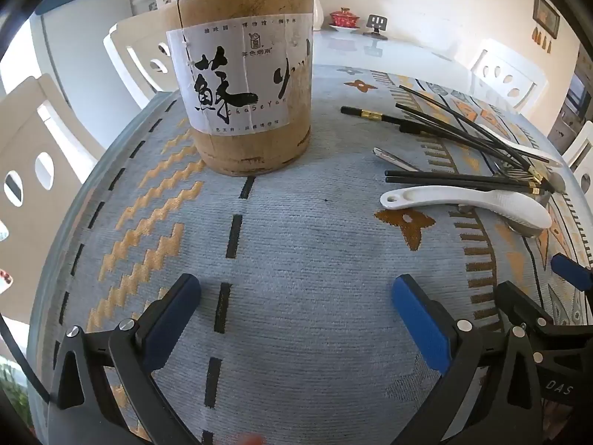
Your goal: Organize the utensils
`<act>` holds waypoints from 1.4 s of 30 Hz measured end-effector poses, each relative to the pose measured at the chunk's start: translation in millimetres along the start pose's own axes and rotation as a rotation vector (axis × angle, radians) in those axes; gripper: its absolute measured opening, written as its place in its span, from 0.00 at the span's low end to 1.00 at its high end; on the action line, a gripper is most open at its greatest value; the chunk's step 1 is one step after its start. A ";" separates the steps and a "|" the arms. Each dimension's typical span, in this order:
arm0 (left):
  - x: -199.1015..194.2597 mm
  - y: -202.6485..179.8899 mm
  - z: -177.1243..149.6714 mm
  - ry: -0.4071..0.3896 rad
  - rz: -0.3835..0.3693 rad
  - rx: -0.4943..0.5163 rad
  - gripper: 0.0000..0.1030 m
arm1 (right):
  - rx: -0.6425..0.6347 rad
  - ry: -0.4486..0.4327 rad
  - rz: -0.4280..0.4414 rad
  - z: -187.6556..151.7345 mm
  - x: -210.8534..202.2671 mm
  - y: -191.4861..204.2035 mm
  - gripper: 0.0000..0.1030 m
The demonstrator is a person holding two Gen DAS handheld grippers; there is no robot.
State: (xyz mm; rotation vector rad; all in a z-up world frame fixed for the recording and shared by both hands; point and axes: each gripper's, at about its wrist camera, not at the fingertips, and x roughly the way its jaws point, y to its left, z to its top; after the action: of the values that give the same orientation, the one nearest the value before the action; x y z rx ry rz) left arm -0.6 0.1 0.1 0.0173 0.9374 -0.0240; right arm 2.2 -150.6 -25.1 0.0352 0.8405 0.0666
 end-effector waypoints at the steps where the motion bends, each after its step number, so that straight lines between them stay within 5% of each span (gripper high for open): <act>1: -0.1 -0.2 -0.1 0.000 0.002 0.002 1.00 | 0.001 0.000 0.001 0.1 0.1 -0.8 1.00; 42: 3.1 -5.4 0.2 0.001 0.036 -0.011 1.00 | 0.010 -0.006 0.007 -0.1 -0.4 -1.4 1.00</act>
State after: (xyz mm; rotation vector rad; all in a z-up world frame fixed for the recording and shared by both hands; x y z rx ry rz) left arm 1.2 -5.3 -2.2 0.0243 0.9381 0.0144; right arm 2.0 -152.0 -25.0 0.0483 0.8345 0.0692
